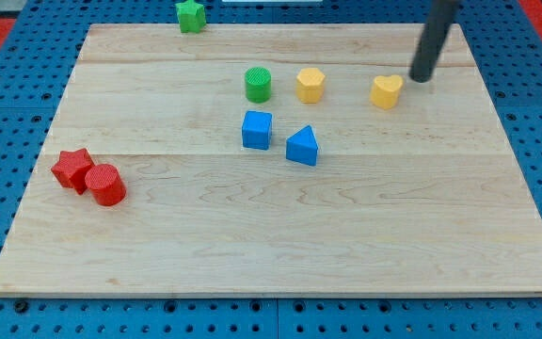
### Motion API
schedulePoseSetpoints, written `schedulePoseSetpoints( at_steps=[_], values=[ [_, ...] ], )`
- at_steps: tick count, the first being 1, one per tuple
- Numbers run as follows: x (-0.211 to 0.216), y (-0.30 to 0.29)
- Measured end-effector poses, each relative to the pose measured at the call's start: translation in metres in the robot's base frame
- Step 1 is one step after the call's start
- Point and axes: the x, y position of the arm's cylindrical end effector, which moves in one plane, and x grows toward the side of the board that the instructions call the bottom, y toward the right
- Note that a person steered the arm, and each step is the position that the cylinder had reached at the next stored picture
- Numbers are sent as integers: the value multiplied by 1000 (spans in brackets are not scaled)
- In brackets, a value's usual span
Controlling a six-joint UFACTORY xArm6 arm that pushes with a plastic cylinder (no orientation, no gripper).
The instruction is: Slightly touch the green circle to the left side of the board
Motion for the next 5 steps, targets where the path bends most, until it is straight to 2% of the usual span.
schedulePoseSetpoints(
  at_steps=[1,3,4,5],
  values=[
    [-1,-23],
    [1,-14],
    [-35,21],
    [-67,89]
  ],
)
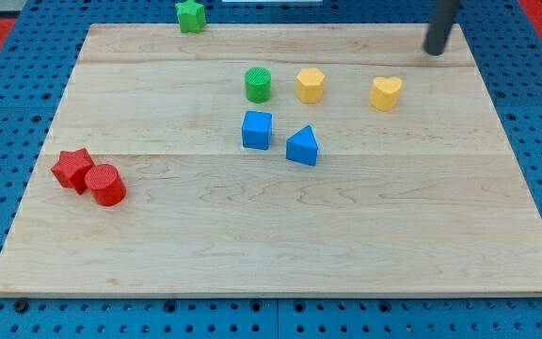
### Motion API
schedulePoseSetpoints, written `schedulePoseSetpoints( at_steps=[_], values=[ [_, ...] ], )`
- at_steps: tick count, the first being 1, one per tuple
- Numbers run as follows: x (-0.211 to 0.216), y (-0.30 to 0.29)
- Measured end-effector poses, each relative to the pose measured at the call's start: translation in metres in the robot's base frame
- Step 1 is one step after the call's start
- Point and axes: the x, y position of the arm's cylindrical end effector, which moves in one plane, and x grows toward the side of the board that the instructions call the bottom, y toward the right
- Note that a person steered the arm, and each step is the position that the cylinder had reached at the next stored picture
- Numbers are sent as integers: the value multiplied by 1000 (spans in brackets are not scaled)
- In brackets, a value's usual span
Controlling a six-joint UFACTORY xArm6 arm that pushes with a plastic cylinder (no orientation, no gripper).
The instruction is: Slightly touch the green circle to the left side of the board
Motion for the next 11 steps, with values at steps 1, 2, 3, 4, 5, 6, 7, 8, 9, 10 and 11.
schedulePoseSetpoints(
  at_steps=[1,2,3,4,5,6,7,8,9,10,11],
  values=[
    [30,59],
    [75,66],
    [110,51],
    [123,-7],
    [108,-88],
    [92,-127],
    [106,-193],
    [106,-244],
    [106,-286],
    [100,-310],
    [73,-355]
  ],
)
